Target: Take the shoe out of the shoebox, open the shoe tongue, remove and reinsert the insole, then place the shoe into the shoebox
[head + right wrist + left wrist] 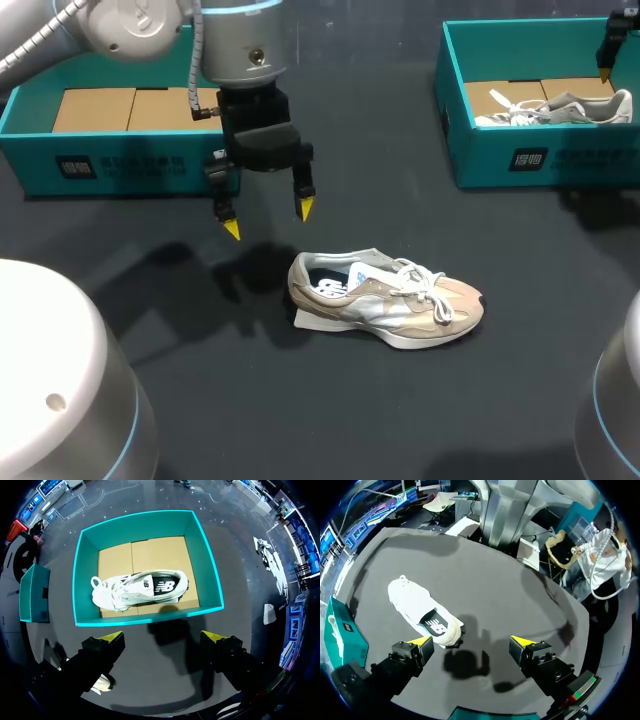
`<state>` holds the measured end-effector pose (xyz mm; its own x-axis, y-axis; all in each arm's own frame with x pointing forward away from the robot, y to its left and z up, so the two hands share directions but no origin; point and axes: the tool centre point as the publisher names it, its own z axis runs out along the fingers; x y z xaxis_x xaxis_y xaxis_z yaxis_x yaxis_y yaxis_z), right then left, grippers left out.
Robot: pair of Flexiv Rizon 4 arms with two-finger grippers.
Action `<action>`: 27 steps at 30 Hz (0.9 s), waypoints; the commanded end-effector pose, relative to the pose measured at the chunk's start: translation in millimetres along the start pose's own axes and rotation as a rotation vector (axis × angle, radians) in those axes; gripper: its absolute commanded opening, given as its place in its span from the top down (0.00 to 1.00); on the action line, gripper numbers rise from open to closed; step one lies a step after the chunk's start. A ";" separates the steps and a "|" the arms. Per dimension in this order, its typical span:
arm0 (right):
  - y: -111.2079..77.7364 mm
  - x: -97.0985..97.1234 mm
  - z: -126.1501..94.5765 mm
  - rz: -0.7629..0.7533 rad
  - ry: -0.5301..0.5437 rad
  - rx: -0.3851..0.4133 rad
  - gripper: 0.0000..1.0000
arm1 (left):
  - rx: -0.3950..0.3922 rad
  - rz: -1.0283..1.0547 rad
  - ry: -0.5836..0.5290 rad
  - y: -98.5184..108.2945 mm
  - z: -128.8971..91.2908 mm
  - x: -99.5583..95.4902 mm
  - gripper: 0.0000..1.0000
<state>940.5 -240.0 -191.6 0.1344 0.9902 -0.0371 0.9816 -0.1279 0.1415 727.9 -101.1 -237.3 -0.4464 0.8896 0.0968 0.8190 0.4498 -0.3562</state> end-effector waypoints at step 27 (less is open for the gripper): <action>-1.1 -0.2 -0.2 0.000 0.000 -0.001 0.00 | 0.517 -0.520 -0.307 52.4 15.3 36.5 0.00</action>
<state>940.5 -240.0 -191.6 0.1345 0.9902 -0.0371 0.9816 -0.1280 0.1416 747.1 -54.1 -253.5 -0.8484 0.5133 0.1296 0.3154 0.6865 -0.6551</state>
